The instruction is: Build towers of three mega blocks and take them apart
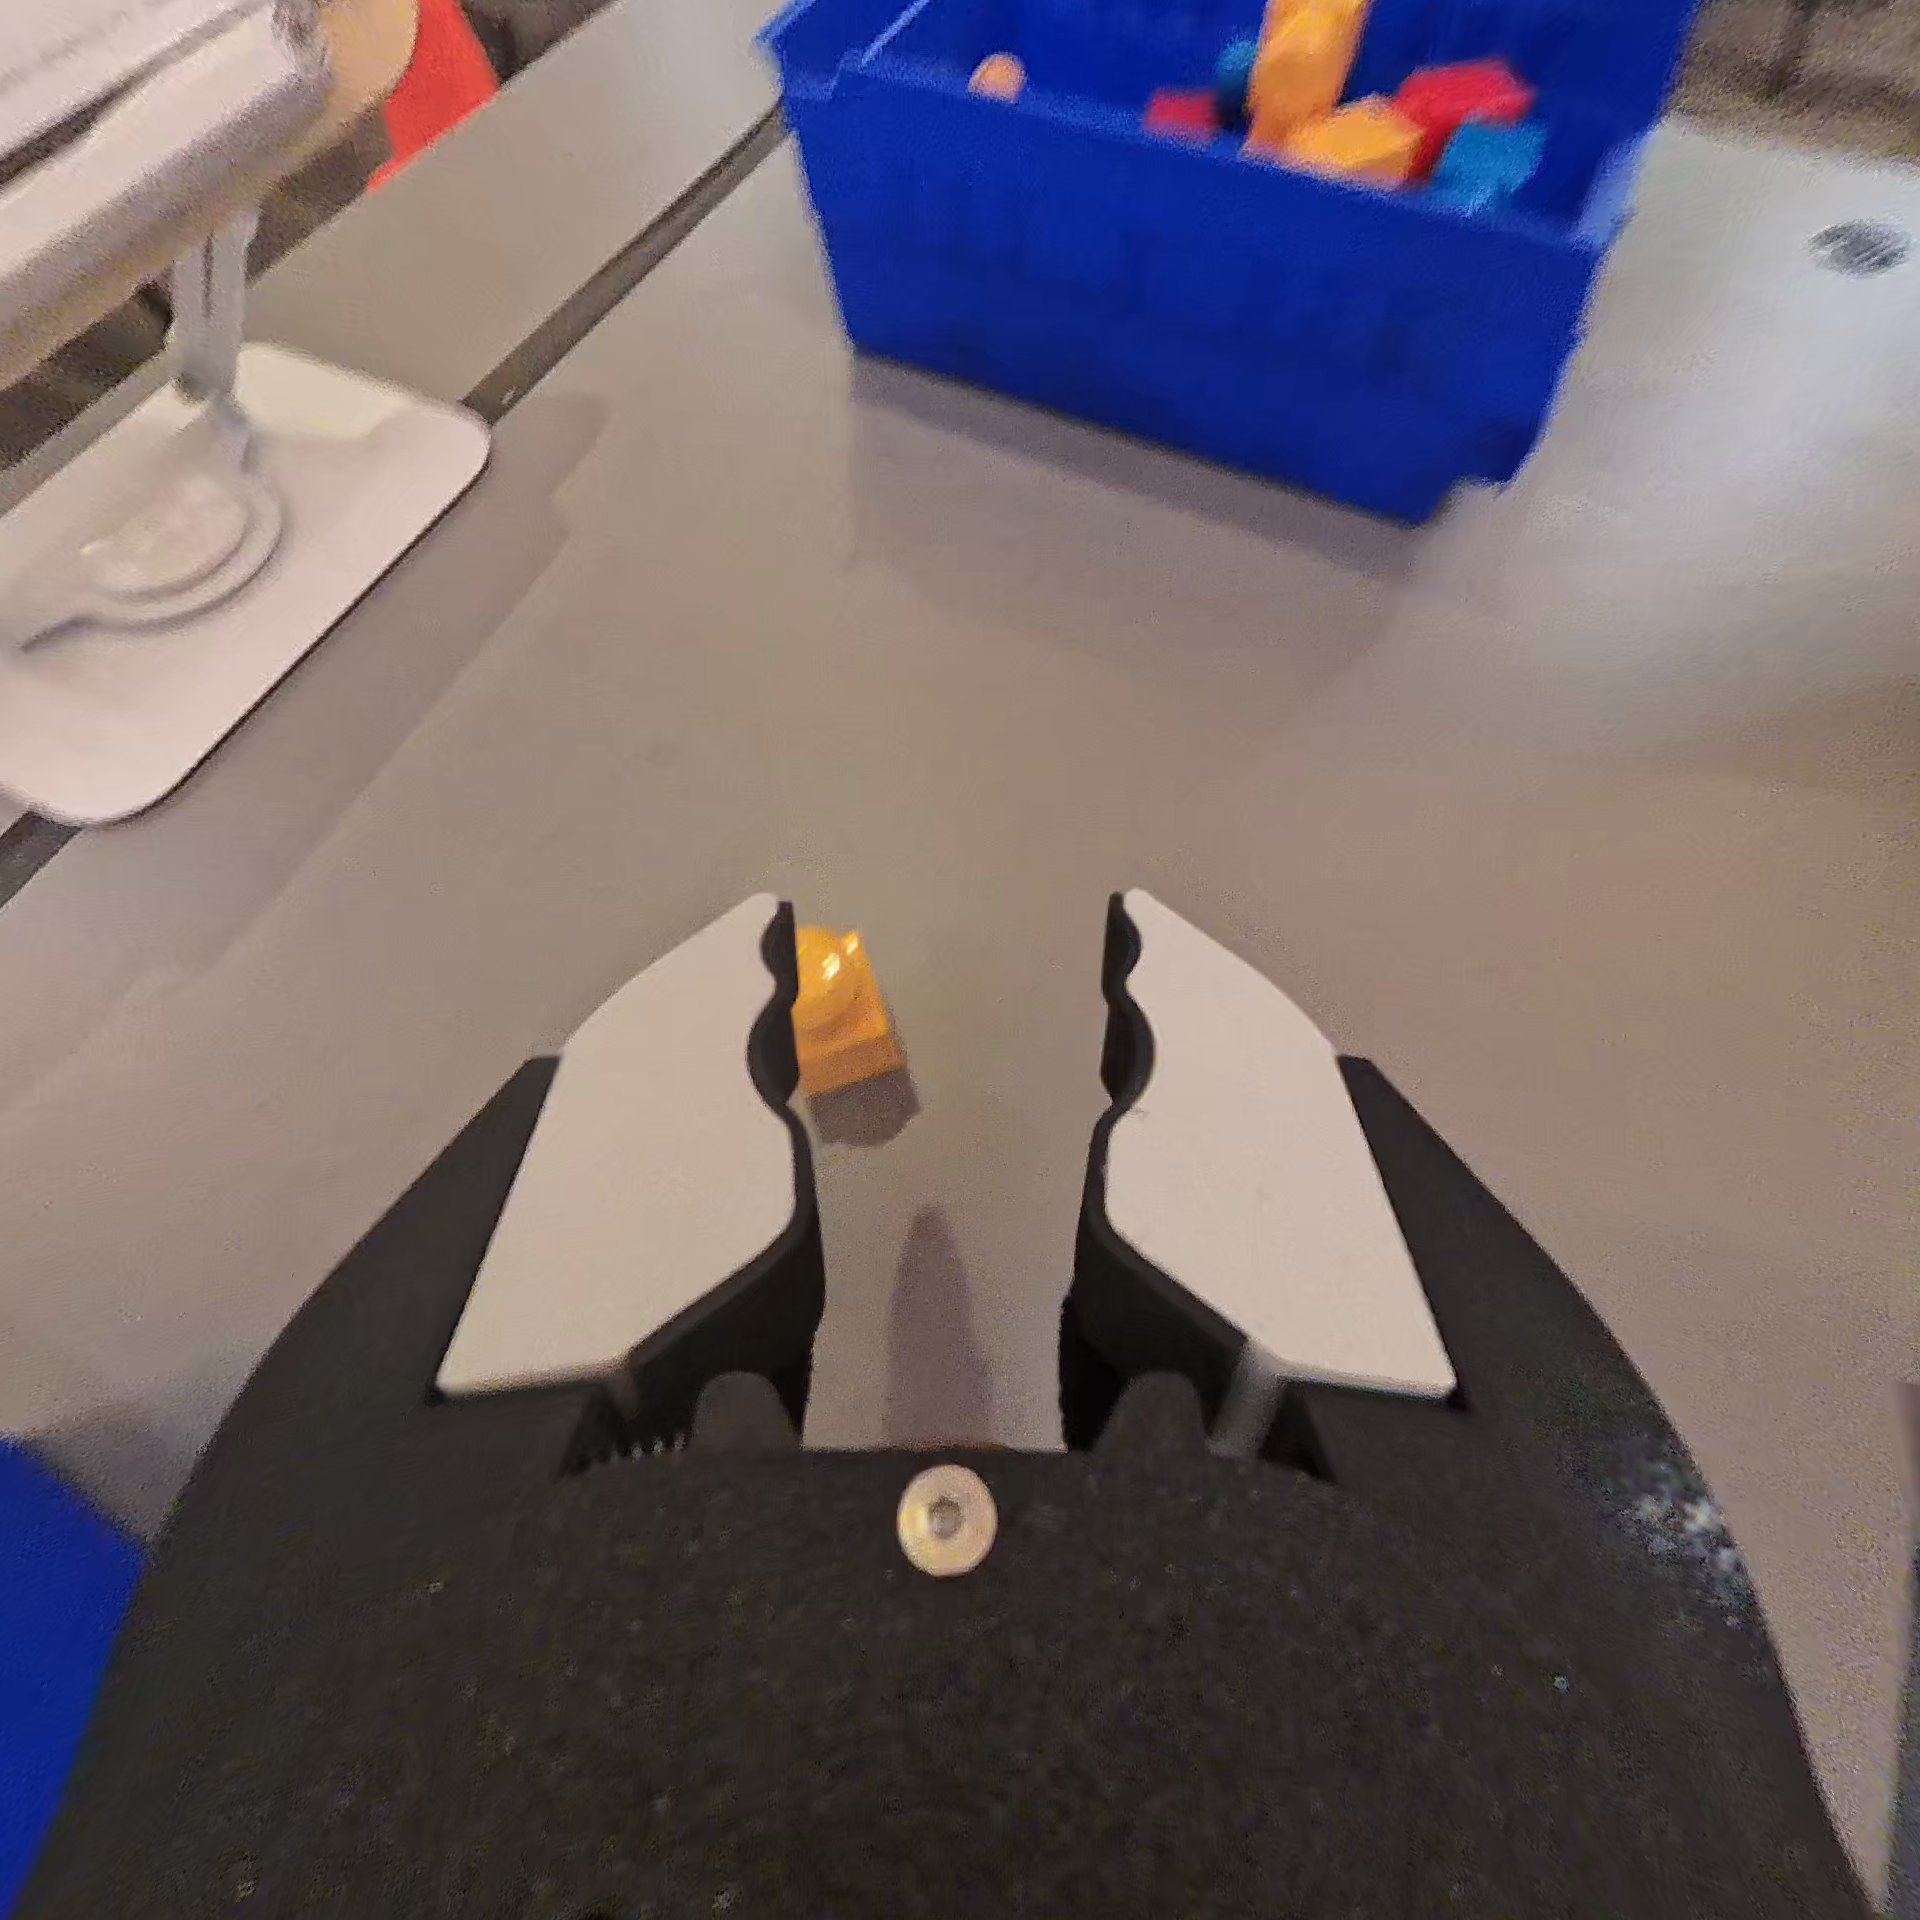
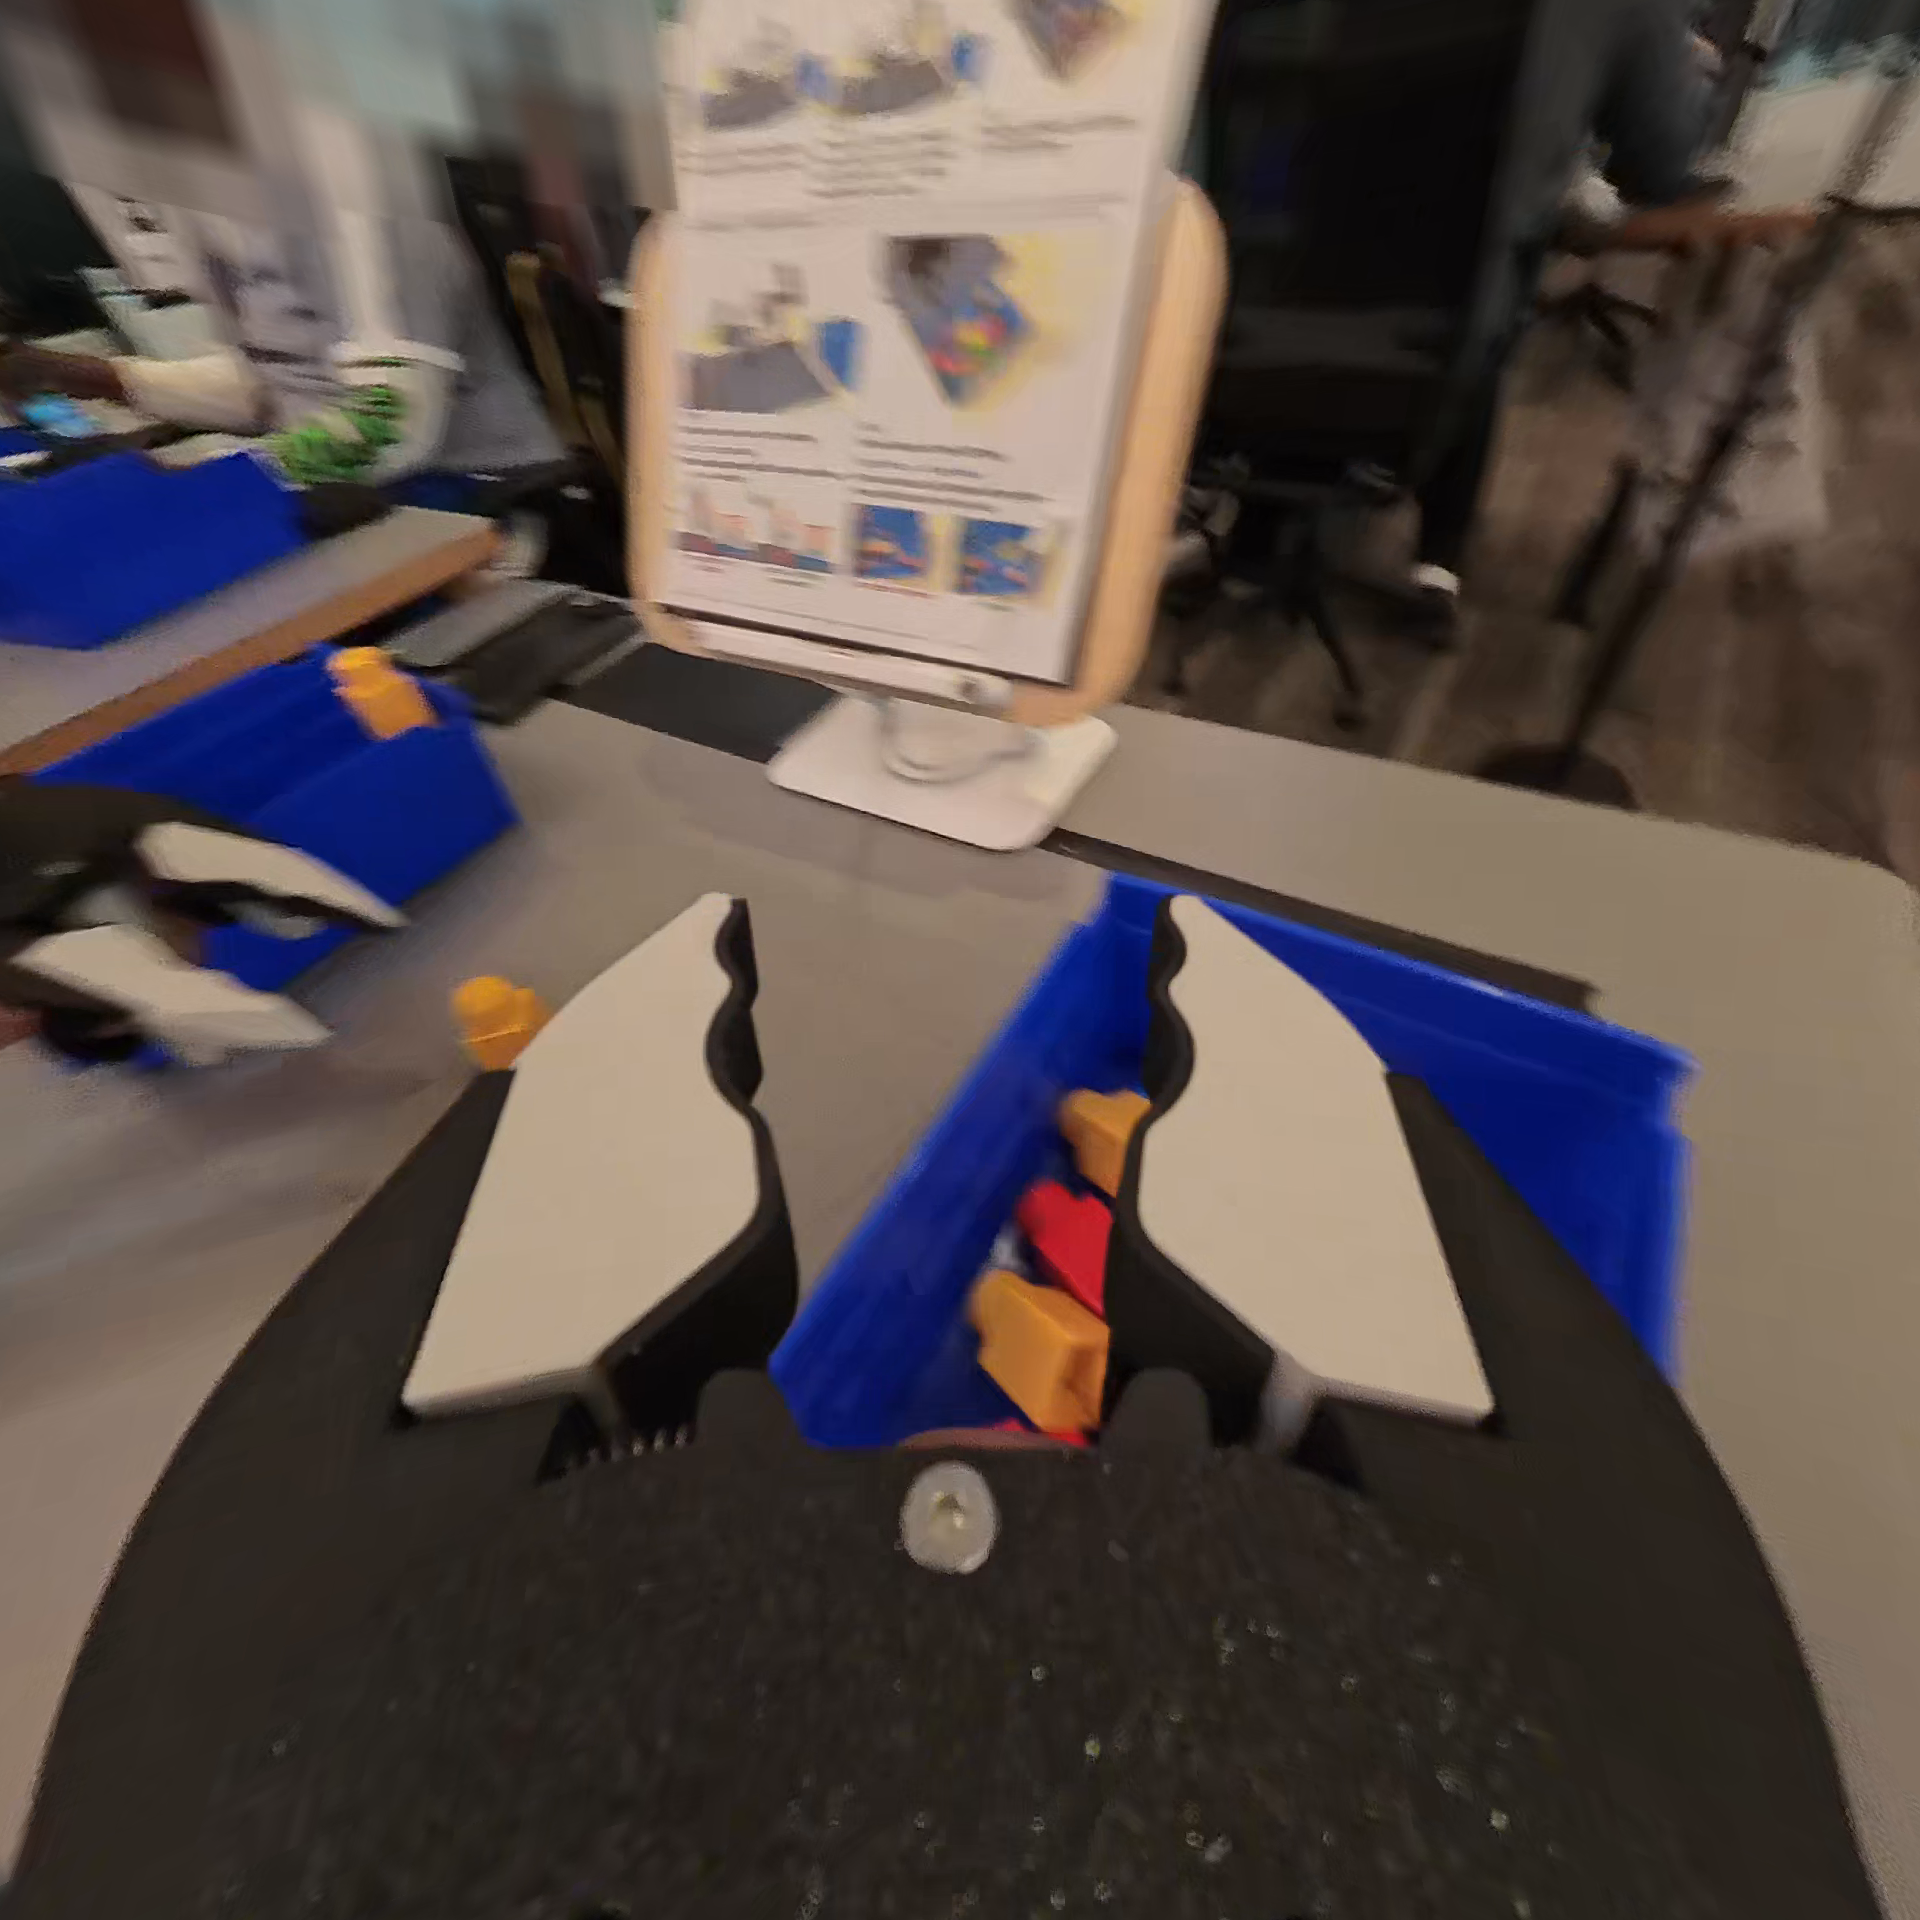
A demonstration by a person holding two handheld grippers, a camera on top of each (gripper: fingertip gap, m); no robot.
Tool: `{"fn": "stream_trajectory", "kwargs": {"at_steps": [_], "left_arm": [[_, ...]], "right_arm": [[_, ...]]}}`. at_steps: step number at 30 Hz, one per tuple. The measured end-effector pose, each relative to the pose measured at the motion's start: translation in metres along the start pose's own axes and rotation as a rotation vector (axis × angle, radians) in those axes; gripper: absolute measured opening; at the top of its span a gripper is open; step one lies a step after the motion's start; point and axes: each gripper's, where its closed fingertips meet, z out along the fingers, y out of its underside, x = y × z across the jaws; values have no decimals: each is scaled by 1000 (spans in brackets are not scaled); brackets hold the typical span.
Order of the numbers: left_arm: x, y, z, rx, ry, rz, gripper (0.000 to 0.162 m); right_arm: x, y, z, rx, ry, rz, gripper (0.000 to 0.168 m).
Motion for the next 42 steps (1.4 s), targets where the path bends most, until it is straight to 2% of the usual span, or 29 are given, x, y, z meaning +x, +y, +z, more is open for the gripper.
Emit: {"fn": "stream_trajectory", "kwargs": {"at_steps": [4,9,13,14,15,16,20,23,27,28,30,32,34,36,39,41,42], "left_arm": [[-25,39,16,-151,-87,-80,69],[-32,60,43,-191,-91,-224,74],[-36,67,62,-175,-135,-261,65],[-37,69,66,-174,-142,-258,58],[-38,70,66,-174,-151,-253,40],[-39,71,66,-172,-157,-252,36],[-40,71,58,-172,-128,-274,36],[-29,39,41,-27,-1,-304,36],[0,-26,-6,242,152,-147,36],[7,-38,-17,281,151,-84,36],[12,-53,-31,315,53,75,36],[17,-56,-34,255,-56,239,36],[28,-54,-30,197,-94,363,36],[37,-57,-24,185,-118,429,36],[52,-51,-12,140,-73,473,36],[55,-44,-3,100,-94,532,36],[56,-42,1,87,-107,557,36]], "right_arm": [[-79,3,27,-2,-225,-78,69],[-142,53,75,-151,-357,-109,65],[-169,100,107,-261,-375,-70,65],[-175,107,112,-266,-384,-43,64],[-181,114,117,-270,-401,-28,63],[-186,121,121,-276,-416,-33,63],[-196,137,127,-283,-443,-133,64],[-204,135,125,-267,-491,-126,64],[-217,121,116,-214,-594,-54,65],[-223,117,112,-207,-635,-15,65],[-237,109,103,-220,-743,117,74],[-253,101,95,-222,-847,251,79],[-263,95,91,-212,-897,319,83],[-270,94,89,-217,-923,350,85],[-273,94,90,-223,-924,388,89],[-274,95,90,-228,-934,421,86],[-274,99,91,-256,-936,424,76]]}}
